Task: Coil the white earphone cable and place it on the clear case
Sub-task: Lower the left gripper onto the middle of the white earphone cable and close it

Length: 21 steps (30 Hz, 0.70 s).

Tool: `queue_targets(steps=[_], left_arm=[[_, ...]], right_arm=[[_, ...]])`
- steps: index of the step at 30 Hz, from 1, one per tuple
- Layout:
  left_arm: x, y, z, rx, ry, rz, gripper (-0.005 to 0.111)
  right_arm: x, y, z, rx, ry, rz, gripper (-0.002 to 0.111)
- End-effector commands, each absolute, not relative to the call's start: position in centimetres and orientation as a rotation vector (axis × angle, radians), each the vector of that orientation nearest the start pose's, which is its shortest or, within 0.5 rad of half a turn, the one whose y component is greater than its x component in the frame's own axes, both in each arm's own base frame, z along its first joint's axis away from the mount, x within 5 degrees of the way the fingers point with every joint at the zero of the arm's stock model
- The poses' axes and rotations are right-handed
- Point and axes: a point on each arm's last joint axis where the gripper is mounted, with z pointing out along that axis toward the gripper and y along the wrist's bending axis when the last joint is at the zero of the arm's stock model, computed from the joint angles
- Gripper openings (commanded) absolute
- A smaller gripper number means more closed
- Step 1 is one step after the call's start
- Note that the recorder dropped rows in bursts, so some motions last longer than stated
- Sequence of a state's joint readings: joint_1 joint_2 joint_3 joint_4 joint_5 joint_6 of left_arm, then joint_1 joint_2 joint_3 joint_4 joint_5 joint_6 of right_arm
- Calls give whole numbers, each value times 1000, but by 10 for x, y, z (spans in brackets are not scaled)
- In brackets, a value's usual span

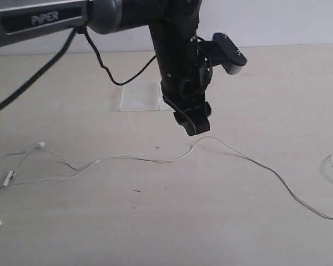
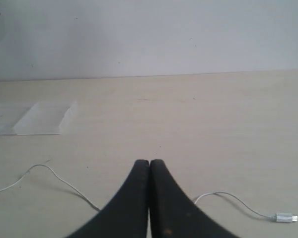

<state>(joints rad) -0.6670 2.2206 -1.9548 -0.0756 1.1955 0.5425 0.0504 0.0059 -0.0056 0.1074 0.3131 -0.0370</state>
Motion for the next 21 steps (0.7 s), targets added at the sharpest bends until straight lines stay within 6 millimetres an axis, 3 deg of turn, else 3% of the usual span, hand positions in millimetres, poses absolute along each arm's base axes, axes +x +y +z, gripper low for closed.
queue_targets(steps=[1,14,21], left_arm=[[371,-307,195,1635,2480,-129,57],[379,-314,146,1591,2595,-128,57],[383,-316,141,1566,2581,-121,57]], right_arm=[[54,5,186,-8,1788,106,0],[54,5,186,-8,1788,106,0],[54,5,186,-8,1788,106,0]])
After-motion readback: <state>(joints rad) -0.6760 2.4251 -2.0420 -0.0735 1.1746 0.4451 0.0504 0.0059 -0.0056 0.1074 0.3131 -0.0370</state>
